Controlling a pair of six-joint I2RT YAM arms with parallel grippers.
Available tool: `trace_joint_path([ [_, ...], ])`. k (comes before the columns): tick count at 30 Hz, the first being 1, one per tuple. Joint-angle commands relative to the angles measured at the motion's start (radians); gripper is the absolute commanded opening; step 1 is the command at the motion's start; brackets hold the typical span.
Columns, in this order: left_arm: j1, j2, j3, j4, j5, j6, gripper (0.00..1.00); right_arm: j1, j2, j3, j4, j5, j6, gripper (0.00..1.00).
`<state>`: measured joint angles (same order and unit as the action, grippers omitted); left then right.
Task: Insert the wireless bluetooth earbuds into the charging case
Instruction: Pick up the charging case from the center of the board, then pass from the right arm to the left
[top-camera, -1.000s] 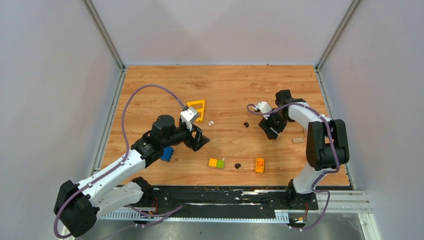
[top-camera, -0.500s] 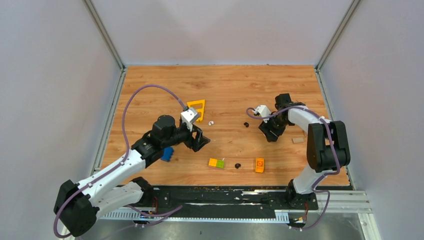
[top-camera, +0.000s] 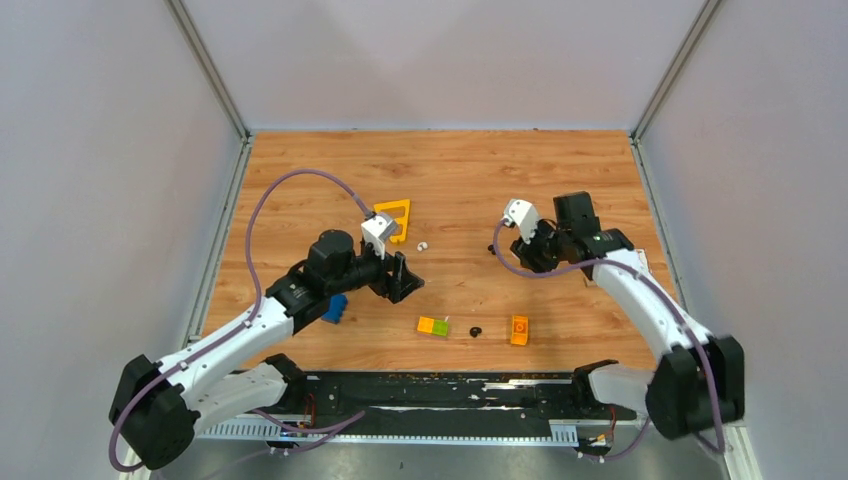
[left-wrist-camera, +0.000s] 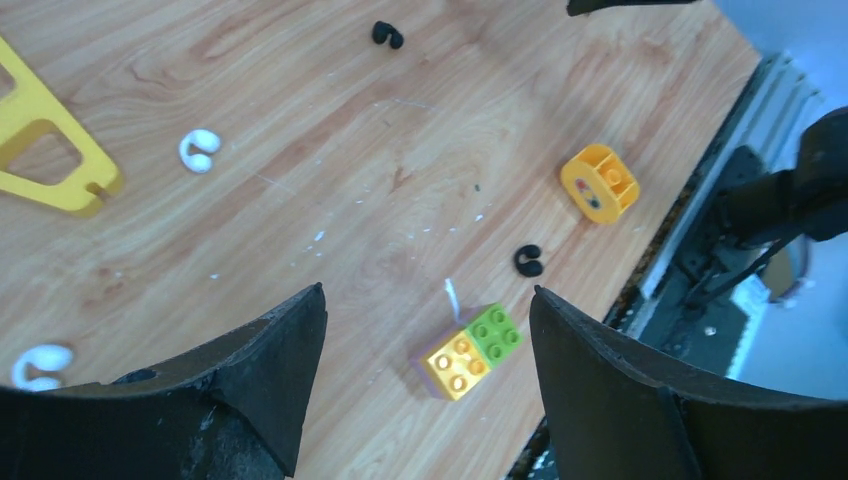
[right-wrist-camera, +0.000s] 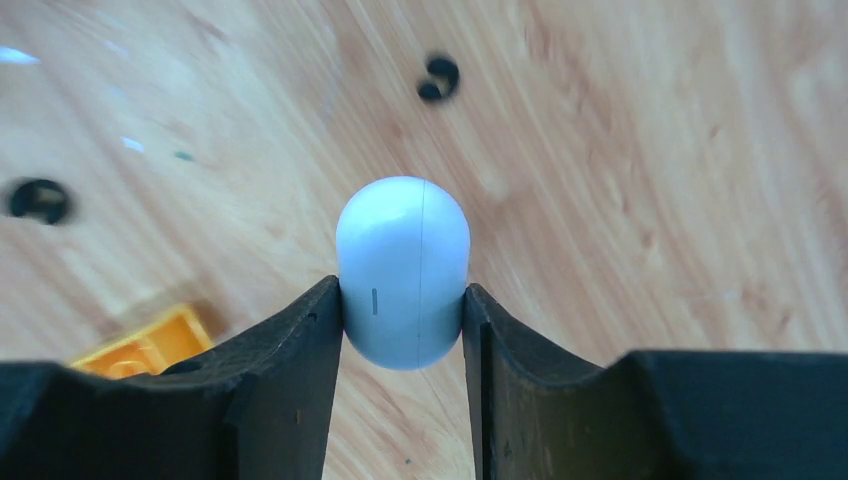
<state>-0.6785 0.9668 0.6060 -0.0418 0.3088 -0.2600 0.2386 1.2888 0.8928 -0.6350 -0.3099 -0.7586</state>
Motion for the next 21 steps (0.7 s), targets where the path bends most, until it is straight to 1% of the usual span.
trace_joint_path([
  [1, -0.027, -0.042, 0.004, 0.130, 0.014, -0.281, 0.81, 0.046, -0.230, 0.003, -0.057, -0.193, 0.089, 0.28],
  [3, -0.050, -0.043, -0.013, 0.205, 0.013, -0.385, 0.80, 0.049, -0.256, 0.019, -0.121, -0.297, 0.125, 0.28],
  [4, -0.063, -0.032, -0.003, 0.211, 0.011, -0.422, 0.79, 0.053, -0.269, 0.019, -0.138, -0.334, 0.139, 0.28],
  [8, -0.130, 0.072, 0.066, 0.227, 0.010, -0.486, 0.76, 0.059, -0.323, -0.006, -0.168, -0.424, 0.138, 0.29],
  [15, -0.214, 0.311, 0.259, 0.194, 0.012, -0.507, 0.74, 0.072, -0.359, -0.002, -0.198, -0.464, 0.115, 0.30],
  [19, -0.264, 0.421, 0.325, 0.307, 0.020, -0.565, 0.72, 0.084, -0.364, 0.000, -0.197, -0.445, 0.115, 0.31],
  [21, -0.278, 0.483, 0.402, 0.290, 0.031, -0.585, 0.69, 0.087, -0.364, 0.005, -0.198, -0.428, 0.117, 0.31],
])
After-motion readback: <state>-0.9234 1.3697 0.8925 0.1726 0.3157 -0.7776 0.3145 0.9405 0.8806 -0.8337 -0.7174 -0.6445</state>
